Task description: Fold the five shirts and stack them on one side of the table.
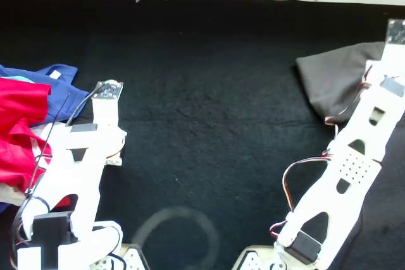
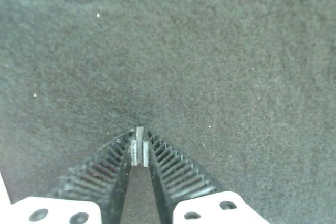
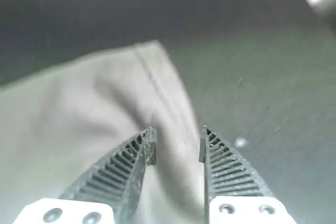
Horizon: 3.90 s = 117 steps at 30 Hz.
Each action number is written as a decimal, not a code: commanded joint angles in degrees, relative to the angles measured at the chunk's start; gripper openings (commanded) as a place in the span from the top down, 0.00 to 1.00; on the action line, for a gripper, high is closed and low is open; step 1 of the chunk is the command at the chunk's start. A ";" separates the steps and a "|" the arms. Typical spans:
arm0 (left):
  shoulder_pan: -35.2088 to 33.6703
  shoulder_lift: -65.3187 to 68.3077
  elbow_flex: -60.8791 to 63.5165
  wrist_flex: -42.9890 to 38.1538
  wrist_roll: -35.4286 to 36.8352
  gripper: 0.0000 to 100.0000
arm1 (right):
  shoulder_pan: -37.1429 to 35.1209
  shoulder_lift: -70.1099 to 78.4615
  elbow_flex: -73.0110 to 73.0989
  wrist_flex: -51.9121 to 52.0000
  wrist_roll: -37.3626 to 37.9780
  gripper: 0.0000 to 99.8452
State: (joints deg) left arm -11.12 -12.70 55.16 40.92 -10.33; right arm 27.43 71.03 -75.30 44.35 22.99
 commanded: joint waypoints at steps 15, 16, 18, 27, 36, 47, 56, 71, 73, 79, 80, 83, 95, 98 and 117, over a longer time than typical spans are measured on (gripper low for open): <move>0.92 -1.01 -0.31 -0.88 0.44 0.99 | 1.10 -9.27 -25.80 46.73 0.53 0.83; 0.75 -1.01 -1.10 -0.44 0.44 0.99 | 0.57 -10.77 -25.80 49.71 0.79 0.83; 0.40 -1.01 -3.82 4.75 0.26 0.99 | -0.75 -13.85 -25.71 55.08 0.79 0.83; -14.81 -1.01 -30.73 40.88 0.18 0.85 | -1.89 -27.03 -16.92 56.92 0.62 0.83; -29.49 -0.92 -36.00 51.43 -7.38 0.78 | -3.91 -61.32 33.10 56.75 0.88 0.83; -34.24 -0.92 -20.18 33.58 -11.60 0.78 | -22.29 -103.25 76.97 56.48 0.97 0.83; -34.24 -0.92 -16.92 29.36 -12.92 0.98 | -25.27 -112.66 100.53 49.63 0.88 0.83; -20.97 -1.01 -38.02 46.59 -4.22 0.99 | -18.15 -113.45 122.24 36.18 0.88 0.83; -15.16 -1.01 -45.14 51.08 -1.58 0.99 | -17.54 -113.45 123.12 36.00 0.88 0.83; 4.18 -1.01 -66.15 58.55 3.96 0.99 | -14.81 -113.45 123.12 36.09 0.88 0.83; 7.52 -1.01 -68.88 58.55 4.48 0.99 | -14.46 -113.45 123.12 36.09 0.88 0.83; 17.71 -0.57 -74.68 58.29 4.92 0.99 | -14.20 -113.45 123.12 36.09 0.88 0.83; 1.71 -0.92 -49.45 58.37 -1.41 0.83 | -14.46 -113.36 123.12 36.18 0.88 0.83; -6.55 -0.92 -42.68 58.46 -3.08 0.79 | -15.08 -113.01 123.03 35.30 0.88 0.83; -33.19 -0.40 -18.59 35.34 -19.08 0.79 | -19.65 -113.01 122.59 34.51 0.88 0.83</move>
State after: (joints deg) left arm -44.44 -12.79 33.45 82.51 -28.88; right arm 8.35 -40.97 47.69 79.60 23.34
